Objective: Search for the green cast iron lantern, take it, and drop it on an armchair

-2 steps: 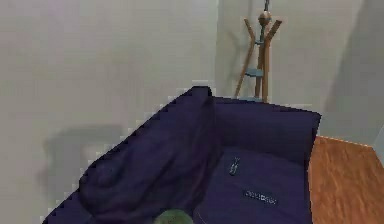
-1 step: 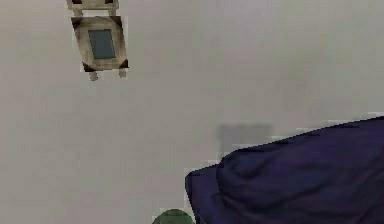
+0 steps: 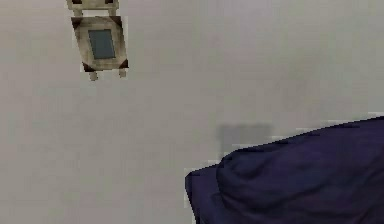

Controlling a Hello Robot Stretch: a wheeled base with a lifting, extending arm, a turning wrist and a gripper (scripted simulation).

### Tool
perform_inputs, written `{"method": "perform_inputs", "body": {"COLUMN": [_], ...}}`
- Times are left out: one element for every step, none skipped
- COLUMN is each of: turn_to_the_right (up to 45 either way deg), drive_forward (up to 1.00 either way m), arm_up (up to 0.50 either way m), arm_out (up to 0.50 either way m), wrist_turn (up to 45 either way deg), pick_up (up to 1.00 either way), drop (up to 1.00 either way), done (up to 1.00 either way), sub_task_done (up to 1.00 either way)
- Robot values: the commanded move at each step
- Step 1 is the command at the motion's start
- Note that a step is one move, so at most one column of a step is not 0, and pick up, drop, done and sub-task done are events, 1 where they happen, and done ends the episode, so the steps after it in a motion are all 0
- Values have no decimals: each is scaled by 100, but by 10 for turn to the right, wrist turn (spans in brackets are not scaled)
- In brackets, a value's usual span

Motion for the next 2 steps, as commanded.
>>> {"method": "perform_inputs", "body": {"turn_to_the_right": [0,0], "drive_forward": [0,0], "arm_up": [0,-34], "arm_out": [0,0], "wrist_turn": [390,0], "pick_up": [0,0], "drop": [0,0], "done": [0,0], "sub_task_done": [0,0]}}
